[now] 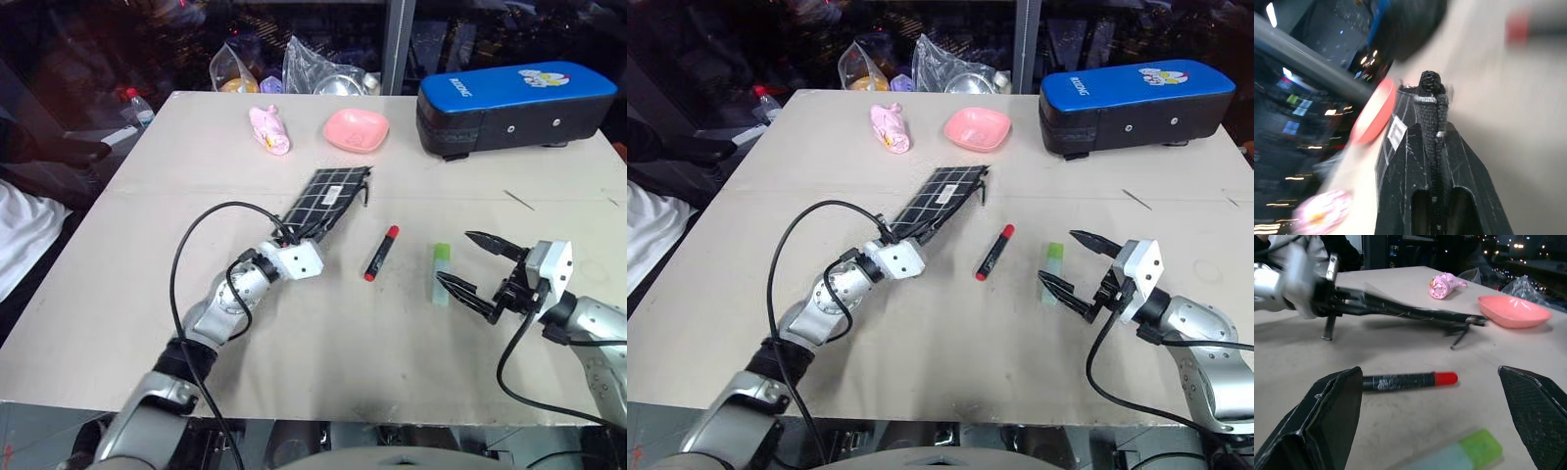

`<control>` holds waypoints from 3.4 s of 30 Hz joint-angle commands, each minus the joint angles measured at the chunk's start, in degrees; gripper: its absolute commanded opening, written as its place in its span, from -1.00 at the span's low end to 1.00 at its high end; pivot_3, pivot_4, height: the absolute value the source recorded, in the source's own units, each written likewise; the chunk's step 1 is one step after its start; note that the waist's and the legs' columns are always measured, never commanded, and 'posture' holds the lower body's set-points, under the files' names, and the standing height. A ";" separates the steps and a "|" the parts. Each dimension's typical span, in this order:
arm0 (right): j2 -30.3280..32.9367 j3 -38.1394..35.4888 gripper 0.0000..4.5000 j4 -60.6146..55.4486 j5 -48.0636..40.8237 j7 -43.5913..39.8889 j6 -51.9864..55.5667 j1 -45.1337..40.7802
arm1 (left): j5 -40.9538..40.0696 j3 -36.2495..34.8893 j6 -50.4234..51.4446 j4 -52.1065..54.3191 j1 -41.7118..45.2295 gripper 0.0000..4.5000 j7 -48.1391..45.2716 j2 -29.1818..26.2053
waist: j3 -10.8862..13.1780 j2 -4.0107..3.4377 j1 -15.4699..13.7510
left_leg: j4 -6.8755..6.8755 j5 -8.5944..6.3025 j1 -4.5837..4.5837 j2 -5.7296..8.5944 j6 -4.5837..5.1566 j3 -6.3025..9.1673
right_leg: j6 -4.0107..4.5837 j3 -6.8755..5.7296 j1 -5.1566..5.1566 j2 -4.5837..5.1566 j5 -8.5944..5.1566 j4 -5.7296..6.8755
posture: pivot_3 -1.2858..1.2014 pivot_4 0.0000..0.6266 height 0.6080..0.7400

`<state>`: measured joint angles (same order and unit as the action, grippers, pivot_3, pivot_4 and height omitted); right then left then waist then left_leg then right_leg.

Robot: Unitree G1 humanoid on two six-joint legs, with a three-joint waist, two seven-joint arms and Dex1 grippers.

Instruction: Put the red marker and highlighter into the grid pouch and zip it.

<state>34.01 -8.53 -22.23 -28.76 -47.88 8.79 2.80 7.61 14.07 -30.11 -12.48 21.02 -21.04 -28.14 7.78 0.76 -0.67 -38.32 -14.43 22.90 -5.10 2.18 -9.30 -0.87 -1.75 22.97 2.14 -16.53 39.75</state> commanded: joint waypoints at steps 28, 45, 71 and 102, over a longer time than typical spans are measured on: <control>-5.87 -0.25 1.00 0.55 -7.71 29.08 47.89 -28.04 | -21.01 -4.38 13.67 16.74 -3.70 -0.97 -20.94 5.32 | 0.01 0.01 0.32 | 0.03 0.00 0.17 0.02 0.00 0.01 | 0.02 0.17 0.12 -0.11 -0.01 -0.12 | 0.03 -0.52 1.00; -4.46 0.47 -0.01 2.55 -7.53 26.73 48.62 -31.77 | -20.33 -4.51 13.84 16.85 -4.11 -1.00 -21.67 5.45 | 0.02 0.01 1.37 | 0.09 0.00 0.20 -0.01 0.00 0.03 | 0.01 0.16 0.14 -0.09 -0.01 -0.16 | 0.03 -0.52 1.00; -1.49 3.80 -0.97 -4.12 -10.28 18.92 49.87 -29.89 | -14.56 -4.39 12.12 14.36 -3.74 -1.00 -19.53 6.27 | 0.03 0.00 1.38 | 0.21 -0.01 0.62 -0.02 0.01 0.29 | 0.01 -0.16 0.25 -0.09 0.02 -0.66 | 0.03 -0.52 1.00; -6.34 6.17 -0.97 -6.14 -14.03 21.14 52.46 -33.19 | -5.08 -6.17 6.14 10.84 -2.43 -1.00 -8.40 8.75 | 0.05 0.01 1.34 | 0.20 0.00 0.95 -0.01 0.00 0.29 | -0.01 -0.19 0.51 -0.09 0.03 -0.77 | 0.03 -0.52 1.00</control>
<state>28.02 -2.37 -26.33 -41.79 -26.86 61.62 -28.71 2.46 7.40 -22.53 -2.84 18.16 -29.68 -19.59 7.83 0.78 0.66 -38.12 -14.43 23.84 -5.12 2.18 -9.01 -0.88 -1.94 23.48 2.05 -16.50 38.98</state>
